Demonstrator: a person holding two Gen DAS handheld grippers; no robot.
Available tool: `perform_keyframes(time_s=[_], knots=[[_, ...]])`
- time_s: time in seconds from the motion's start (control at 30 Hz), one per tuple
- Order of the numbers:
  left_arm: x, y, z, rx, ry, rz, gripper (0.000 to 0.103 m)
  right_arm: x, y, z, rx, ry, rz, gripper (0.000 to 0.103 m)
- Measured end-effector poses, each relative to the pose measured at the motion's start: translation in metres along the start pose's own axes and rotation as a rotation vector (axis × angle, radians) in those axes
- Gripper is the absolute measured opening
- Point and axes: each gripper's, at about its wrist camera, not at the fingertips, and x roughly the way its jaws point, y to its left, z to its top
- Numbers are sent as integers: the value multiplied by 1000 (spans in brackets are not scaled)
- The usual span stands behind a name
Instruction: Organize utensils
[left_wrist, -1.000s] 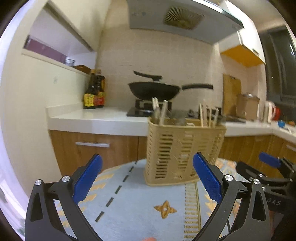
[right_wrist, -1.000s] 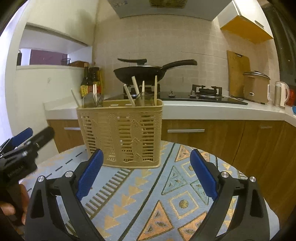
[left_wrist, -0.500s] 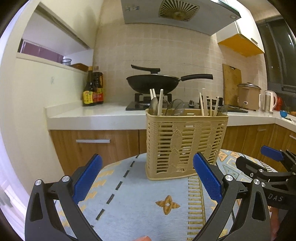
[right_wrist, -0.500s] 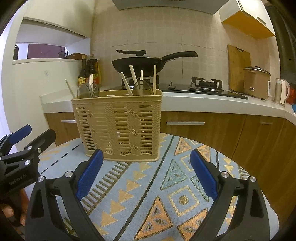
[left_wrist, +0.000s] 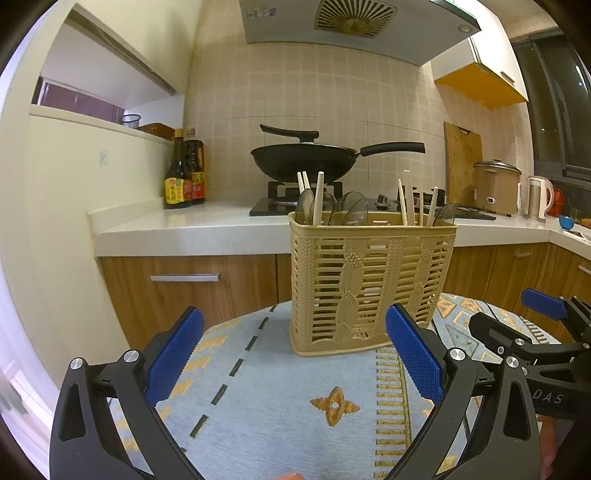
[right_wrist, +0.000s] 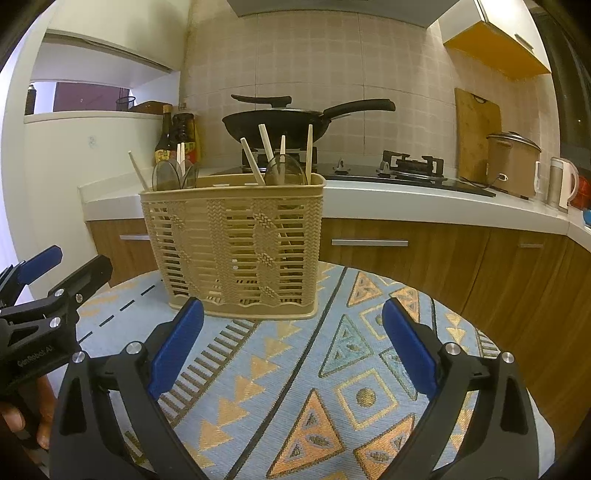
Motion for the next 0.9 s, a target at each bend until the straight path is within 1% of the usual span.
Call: perform_keyframes(time_s=[0.07, 0.57, 0.9], knots=[[1, 0, 0, -3, 3, -2, 95, 0, 0, 0, 1, -1, -2, 95], [4, 3, 1, -21, 21, -1, 95, 2, -2, 0, 6, 6, -7, 95], [4, 6, 0, -37, 22, 2, 95, -1, 0, -1, 1, -9, -17, 95]])
